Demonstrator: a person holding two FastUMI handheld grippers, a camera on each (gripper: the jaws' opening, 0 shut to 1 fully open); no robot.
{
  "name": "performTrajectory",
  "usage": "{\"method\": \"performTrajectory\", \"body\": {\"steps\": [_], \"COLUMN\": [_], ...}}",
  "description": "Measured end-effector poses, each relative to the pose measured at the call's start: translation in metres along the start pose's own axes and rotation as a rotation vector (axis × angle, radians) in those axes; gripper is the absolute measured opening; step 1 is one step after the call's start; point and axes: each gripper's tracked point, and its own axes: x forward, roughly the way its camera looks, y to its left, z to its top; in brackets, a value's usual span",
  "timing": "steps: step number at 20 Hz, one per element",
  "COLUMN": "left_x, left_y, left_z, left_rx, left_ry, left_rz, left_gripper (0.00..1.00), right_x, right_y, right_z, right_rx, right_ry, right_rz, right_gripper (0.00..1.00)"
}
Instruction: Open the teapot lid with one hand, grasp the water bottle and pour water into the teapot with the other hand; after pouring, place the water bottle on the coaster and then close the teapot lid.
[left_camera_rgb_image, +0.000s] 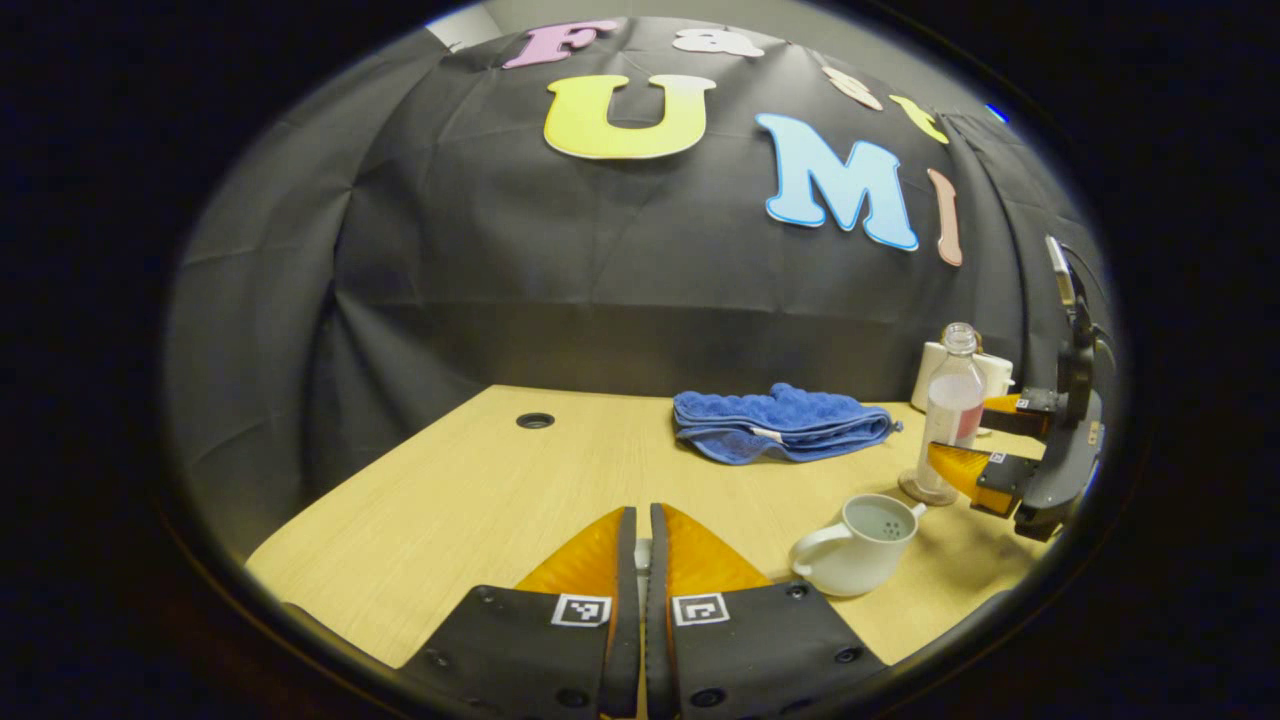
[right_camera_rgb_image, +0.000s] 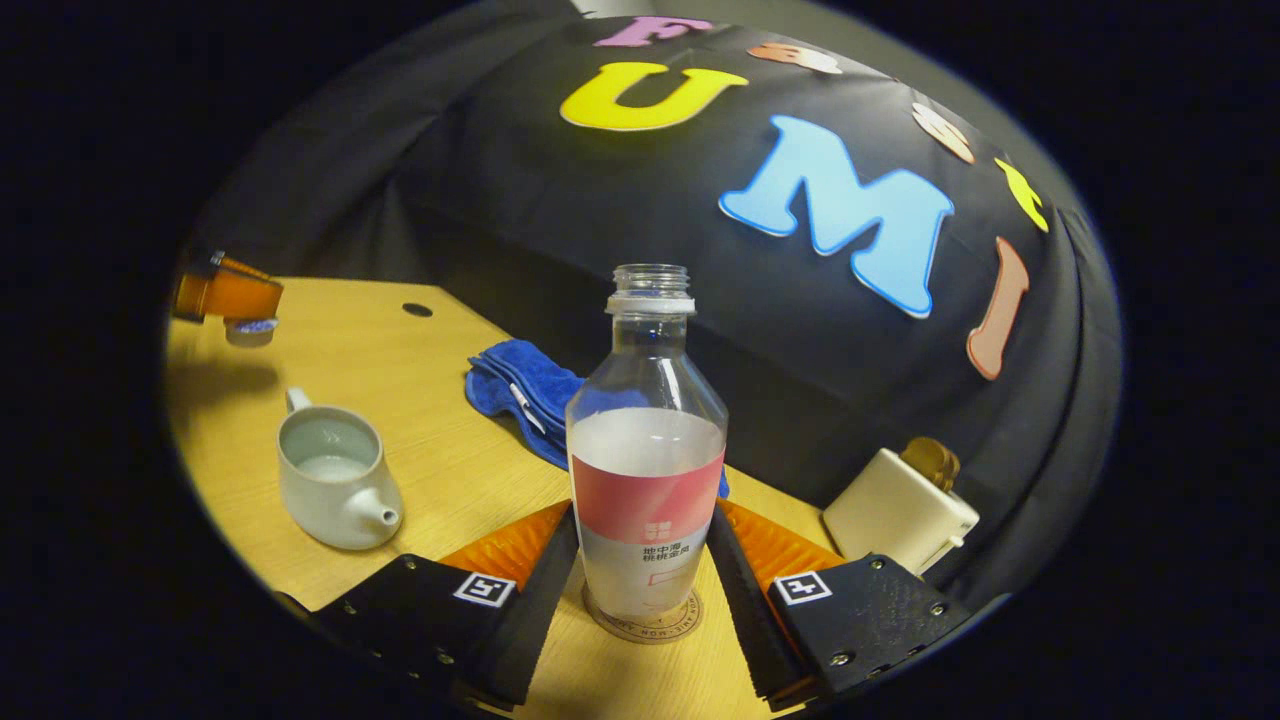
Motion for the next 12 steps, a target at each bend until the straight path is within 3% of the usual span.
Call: {"method": "performTrajectory", "body": {"steps": [8, 12], "left_x": [0.002, 0.004], "left_y": [0.000, 0.000], "left_z": [-0.003, -0.006], "left_rx": [-0.002, -0.001], "left_ry": [0.009, 0.017], "left_rz": [-0.001, 0.001], "left_gripper": [0.10, 0.08], "right_x": [0.009, 0.018], "right_y": [-0.032, -0.032], "right_z": [-0.021, -0.026], "right_rx": [0.332, 0.355], "right_ry": [0.029, 0.031], "right_rz": [-0.018, -0.027], "right_gripper": [0.79, 0.79]}}
